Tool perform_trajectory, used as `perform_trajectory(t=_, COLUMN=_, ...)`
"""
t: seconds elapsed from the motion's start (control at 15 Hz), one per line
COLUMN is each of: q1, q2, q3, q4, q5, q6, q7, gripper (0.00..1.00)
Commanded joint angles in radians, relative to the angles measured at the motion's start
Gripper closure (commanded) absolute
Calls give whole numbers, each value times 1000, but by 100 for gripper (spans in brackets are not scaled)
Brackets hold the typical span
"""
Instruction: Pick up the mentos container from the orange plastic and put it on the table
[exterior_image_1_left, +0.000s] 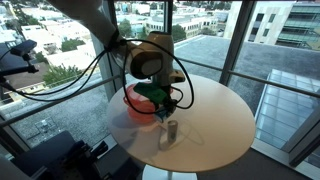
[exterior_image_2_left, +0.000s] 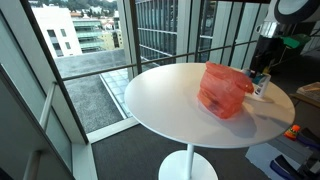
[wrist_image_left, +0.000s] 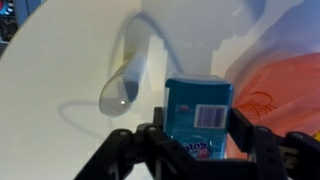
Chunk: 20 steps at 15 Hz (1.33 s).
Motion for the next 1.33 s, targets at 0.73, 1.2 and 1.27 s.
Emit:
perform_trajectory(t=0.73, q1=-36, q2=116, q3=28, q4=-15, q5=15, q6=86, q7=-131, gripper=60)
perform_trajectory(t=1.2, q1=-37, q2=115, q3=53, q4=-3, q5=18, q6=103, q7=-172, gripper=60)
perform_trajectory(t=1.27, q1=-36, q2=119, q3=57, q4=3, q5=18, q6=105, q7=-175, gripper=60)
